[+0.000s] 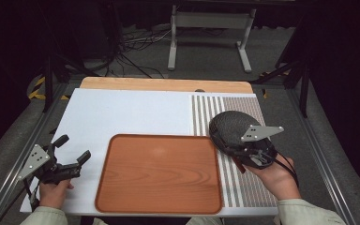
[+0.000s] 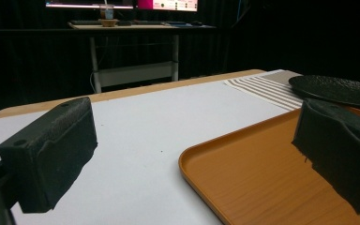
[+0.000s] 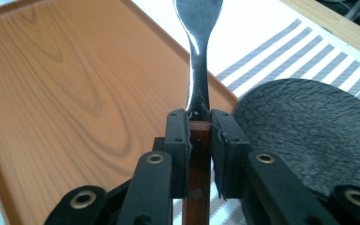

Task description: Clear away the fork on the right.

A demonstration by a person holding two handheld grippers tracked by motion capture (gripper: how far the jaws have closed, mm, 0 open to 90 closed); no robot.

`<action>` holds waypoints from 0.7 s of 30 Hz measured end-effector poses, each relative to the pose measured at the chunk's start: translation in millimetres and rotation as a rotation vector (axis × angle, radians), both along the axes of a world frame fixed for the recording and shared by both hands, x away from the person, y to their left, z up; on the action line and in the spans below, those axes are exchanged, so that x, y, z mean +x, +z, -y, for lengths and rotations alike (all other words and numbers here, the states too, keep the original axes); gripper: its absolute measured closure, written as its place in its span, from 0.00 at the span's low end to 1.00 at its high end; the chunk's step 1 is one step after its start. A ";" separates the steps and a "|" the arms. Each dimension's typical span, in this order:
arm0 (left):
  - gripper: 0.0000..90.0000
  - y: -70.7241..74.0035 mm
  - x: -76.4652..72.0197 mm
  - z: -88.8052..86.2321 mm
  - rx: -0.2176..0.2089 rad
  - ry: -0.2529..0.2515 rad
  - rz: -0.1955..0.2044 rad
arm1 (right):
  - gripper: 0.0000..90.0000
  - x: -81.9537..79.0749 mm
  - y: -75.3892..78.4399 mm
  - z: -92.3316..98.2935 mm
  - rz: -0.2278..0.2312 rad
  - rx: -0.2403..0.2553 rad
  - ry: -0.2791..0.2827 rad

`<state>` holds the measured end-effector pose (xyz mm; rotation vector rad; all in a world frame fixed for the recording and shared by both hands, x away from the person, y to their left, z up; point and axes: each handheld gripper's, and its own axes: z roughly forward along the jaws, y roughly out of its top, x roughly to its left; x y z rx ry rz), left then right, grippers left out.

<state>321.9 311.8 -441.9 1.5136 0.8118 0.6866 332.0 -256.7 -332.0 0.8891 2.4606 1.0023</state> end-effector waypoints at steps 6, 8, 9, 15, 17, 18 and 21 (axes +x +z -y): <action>0.01 0.2 0.0 0.0 0.001 0.000 0.000 | 0.87 -1.8 0.2 -16.8 -0.034 0.030 -0.028; 0.01 0.2 0.0 -0.1 0.001 0.000 0.000 | 0.87 -3.3 -0.5 -29.3 -0.042 0.038 -0.039; 0.01 0.3 -0.1 -0.2 0.000 0.000 0.001 | 0.87 -3.8 -0.5 -31.9 -0.042 0.039 -0.040; 0.01 0.5 -0.1 -0.6 0.000 0.000 0.002 | 0.87 -4.4 -3.6 -49.7 -0.065 0.046 -0.036; 0.01 0.5 -0.1 -0.6 0.000 0.000 0.002 | 0.87 -2.6 -7.4 -54.6 -0.073 0.044 -0.031; 0.01 0.6 -0.1 -0.7 0.001 0.001 0.002 | 0.87 -2.6 -7.4 -54.6 -0.073 0.044 -0.031; 0.01 0.9 -0.1 -1.1 0.000 0.002 0.003 | 0.87 -0.5 -11.6 -61.7 -0.092 0.050 -0.029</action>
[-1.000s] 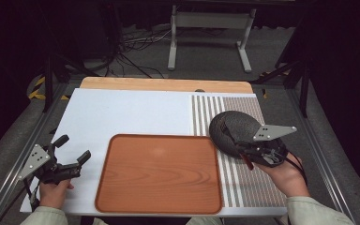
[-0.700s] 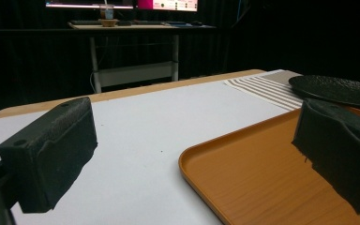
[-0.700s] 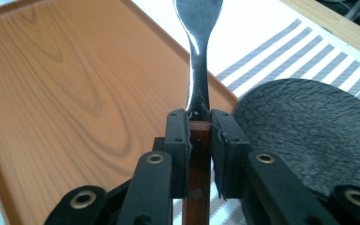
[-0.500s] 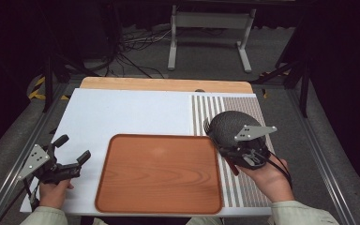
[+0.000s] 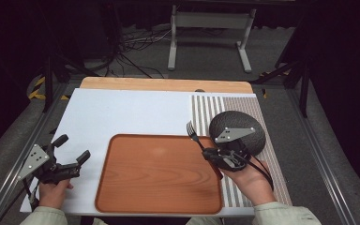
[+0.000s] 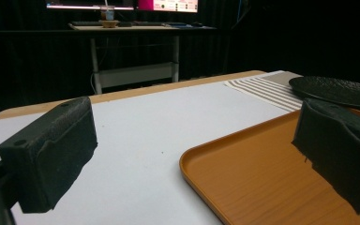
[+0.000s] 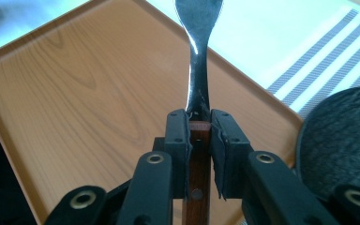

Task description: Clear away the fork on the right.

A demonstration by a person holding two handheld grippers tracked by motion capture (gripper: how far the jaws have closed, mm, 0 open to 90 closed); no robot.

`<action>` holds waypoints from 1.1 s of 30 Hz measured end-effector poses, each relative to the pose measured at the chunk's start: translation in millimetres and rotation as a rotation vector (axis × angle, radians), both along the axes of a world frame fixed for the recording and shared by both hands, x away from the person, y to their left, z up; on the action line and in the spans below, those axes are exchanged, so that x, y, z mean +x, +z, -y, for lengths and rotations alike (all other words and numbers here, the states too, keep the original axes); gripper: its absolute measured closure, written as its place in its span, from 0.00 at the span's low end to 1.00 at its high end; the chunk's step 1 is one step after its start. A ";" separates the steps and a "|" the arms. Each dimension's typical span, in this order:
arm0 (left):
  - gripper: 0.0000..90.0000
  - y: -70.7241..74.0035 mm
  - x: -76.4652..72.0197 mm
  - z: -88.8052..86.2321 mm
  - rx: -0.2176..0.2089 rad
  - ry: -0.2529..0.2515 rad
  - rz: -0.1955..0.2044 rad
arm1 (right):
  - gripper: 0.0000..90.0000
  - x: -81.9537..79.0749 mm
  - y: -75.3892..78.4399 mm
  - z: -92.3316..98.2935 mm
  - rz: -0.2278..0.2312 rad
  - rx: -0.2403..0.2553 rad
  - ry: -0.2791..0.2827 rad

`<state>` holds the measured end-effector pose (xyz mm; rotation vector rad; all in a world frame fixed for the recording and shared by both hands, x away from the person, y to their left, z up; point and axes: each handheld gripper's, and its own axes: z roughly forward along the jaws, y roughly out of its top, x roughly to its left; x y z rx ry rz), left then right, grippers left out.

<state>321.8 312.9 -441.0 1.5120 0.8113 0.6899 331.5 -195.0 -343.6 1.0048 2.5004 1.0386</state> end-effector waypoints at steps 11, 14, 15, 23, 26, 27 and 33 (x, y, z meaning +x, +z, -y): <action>0.01 0.2 0.0 -0.5 -0.002 0.002 0.000 | 0.87 1.4 -5.8 -23.5 -0.036 -0.017 -0.004; 0.01 0.2 0.0 -0.7 0.001 0.001 0.000 | 0.87 2.7 -10.3 -27.6 -0.059 -0.031 -0.015; 0.01 0.1 0.1 -0.8 0.001 0.001 0.000 | 0.87 3.1 -12.1 -29.2 -0.066 -0.031 -0.019; 0.01 0.2 0.2 -0.4 0.001 0.000 0.000 | 0.87 4.7 -23.8 -38.5 -0.129 -0.049 -0.055; 0.01 0.3 0.5 -0.5 0.002 -0.002 -0.001 | 0.87 7.2 -31.4 -41.0 -0.176 -0.059 -0.060; 0.01 0.3 0.6 -0.6 0.001 -0.003 -0.002 | 0.87 7.9 -33.9 -41.7 -0.185 -0.069 -0.063; 0.01 0.5 0.7 0.0 -0.002 -0.005 0.000 | 0.86 9.0 -43.3 -45.0 -0.247 -0.094 -0.070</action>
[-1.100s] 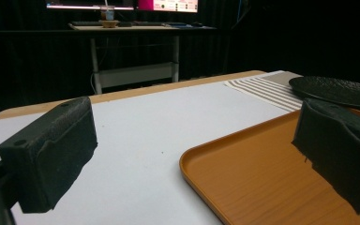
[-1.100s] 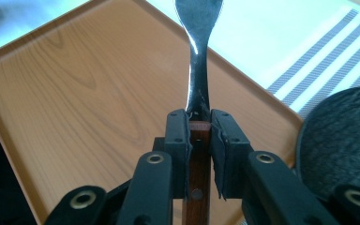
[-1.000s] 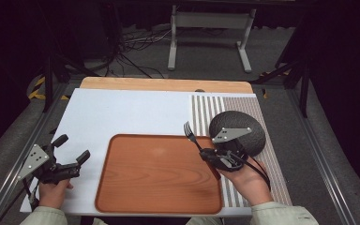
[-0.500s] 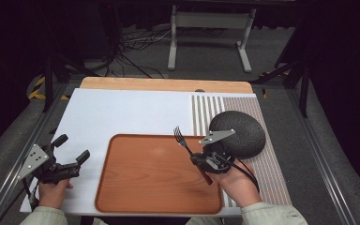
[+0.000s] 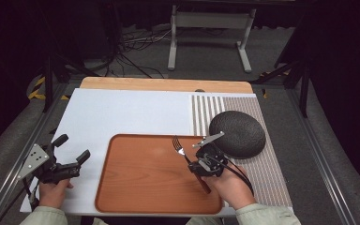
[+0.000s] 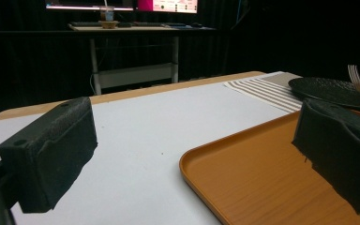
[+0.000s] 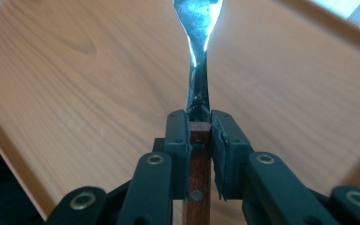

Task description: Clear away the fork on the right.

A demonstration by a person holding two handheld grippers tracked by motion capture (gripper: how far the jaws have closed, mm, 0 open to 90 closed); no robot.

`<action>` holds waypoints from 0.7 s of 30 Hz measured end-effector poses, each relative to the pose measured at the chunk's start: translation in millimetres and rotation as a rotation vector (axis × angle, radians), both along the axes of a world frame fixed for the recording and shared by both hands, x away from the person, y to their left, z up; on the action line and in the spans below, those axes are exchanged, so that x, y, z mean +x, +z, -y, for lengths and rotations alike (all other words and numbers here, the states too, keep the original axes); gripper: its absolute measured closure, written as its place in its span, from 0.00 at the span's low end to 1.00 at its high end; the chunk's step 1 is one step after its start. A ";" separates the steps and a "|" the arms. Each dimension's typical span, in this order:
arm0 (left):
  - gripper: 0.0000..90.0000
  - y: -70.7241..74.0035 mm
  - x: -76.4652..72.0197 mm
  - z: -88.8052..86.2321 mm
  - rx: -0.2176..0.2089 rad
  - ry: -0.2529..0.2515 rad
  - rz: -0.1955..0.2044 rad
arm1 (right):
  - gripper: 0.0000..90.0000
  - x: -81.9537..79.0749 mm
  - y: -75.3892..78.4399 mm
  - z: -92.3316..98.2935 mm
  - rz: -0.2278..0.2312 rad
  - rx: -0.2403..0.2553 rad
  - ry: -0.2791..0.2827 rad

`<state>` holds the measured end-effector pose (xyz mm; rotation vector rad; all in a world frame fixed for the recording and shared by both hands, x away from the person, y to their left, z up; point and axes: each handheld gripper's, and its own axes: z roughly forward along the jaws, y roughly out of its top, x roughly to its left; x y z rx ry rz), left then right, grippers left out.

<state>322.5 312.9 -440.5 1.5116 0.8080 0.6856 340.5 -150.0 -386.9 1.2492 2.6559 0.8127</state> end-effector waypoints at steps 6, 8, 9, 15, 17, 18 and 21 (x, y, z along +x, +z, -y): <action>0.01 0.3 0.2 0.0 -0.001 -0.001 0.001 | 0.86 1.3 -6.2 -1.8 -0.049 -0.011 -0.006; 0.01 0.2 0.2 0.0 -0.001 -0.002 0.001 | 0.86 1.6 -8.2 -1.8 -0.054 -0.013 0.000; 0.01 0.2 0.3 0.0 -0.001 -0.002 0.000 | 0.86 1.4 -8.8 -2.2 -0.059 -0.016 0.001; 0.01 0.1 0.5 0.6 0.000 -0.003 0.001 | 0.86 1.7 -15.9 -4.0 -0.090 -0.034 0.009; 0.01 0.1 0.5 0.8 -0.003 -0.003 0.001 | 0.86 2.0 -19.1 -4.7 -0.100 -0.035 0.014; 0.01 0.1 0.6 0.6 0.000 -0.004 0.001 | 0.86 2.3 -20.3 -4.8 -0.103 -0.037 0.014; 0.01 0.0 0.6 0.8 0.000 -0.004 0.001 | 0.86 2.8 -22.4 -4.9 -0.107 -0.037 0.012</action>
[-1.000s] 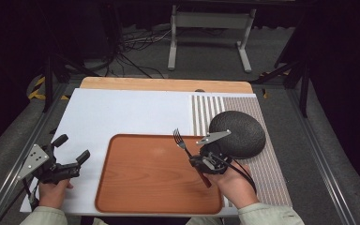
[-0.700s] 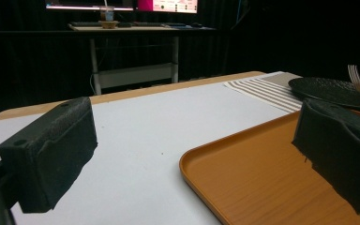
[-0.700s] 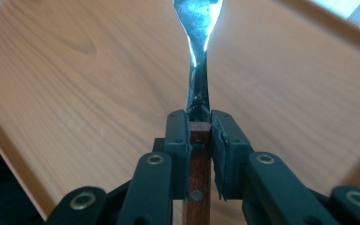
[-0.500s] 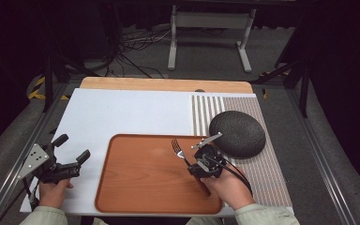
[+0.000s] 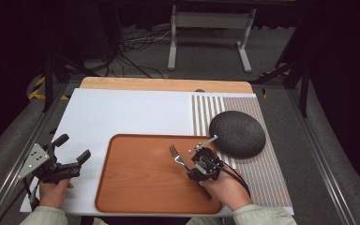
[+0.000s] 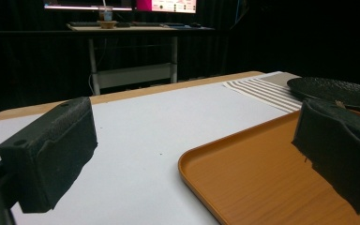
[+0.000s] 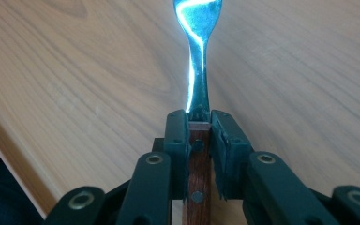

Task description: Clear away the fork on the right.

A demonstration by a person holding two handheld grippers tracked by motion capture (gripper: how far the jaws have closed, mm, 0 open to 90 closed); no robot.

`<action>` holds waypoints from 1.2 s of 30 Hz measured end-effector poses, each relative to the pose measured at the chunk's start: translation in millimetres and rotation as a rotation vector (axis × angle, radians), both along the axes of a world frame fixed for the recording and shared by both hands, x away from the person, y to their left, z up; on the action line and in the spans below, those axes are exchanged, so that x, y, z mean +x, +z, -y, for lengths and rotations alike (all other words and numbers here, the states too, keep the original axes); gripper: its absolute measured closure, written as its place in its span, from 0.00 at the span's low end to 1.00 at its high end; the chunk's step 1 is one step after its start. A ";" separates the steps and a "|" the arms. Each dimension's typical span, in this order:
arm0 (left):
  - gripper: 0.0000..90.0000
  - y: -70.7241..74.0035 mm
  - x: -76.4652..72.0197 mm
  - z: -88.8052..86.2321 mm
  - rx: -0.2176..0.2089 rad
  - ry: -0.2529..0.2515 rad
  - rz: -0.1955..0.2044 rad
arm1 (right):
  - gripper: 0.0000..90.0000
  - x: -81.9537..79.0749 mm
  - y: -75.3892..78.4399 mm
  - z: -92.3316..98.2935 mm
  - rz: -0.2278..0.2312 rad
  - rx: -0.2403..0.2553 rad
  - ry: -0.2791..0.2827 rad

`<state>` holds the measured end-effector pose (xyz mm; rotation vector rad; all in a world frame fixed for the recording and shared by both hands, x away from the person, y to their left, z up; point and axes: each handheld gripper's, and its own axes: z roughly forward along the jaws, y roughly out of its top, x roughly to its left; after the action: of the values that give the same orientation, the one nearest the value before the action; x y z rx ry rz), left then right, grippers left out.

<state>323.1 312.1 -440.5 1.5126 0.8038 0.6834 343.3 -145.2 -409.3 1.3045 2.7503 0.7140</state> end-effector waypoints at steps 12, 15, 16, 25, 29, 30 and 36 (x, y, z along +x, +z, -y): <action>0.01 0.6 -0.3 -0.3 -0.002 0.002 0.000 | 0.86 1.9 -12.7 -4.2 -0.042 -0.022 0.004; 0.01 0.5 -0.2 0.0 -0.003 0.002 0.003 | 0.85 2.0 -14.4 -4.7 -0.053 -0.025 0.005; 0.01 0.6 -0.3 -0.2 -0.002 0.001 0.001 | 0.85 2.2 -15.1 -4.4 -0.053 -0.026 0.009; 0.01 1.0 -0.4 -0.6 -0.004 0.003 0.004 | 0.56 2.0 -5.0 -2.6 0.018 -0.007 0.033; 0.01 0.9 -0.3 -0.6 -0.005 0.003 0.003 | 0.43 2.2 1.7 -3.2 0.132 0.009 0.130; 0.01 0.9 -0.3 -0.6 -0.005 0.003 0.003 | 0.43 2.2 1.7 -3.2 0.132 0.009 0.130; 0.01 0.9 -0.2 -0.6 -0.004 0.004 0.003 | 0.66 0.8 14.4 -9.4 0.310 0.014 0.272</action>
<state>322.9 312.8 -439.6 1.5059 0.8059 0.6866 344.1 -135.8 -394.9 0.7486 2.6891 0.8671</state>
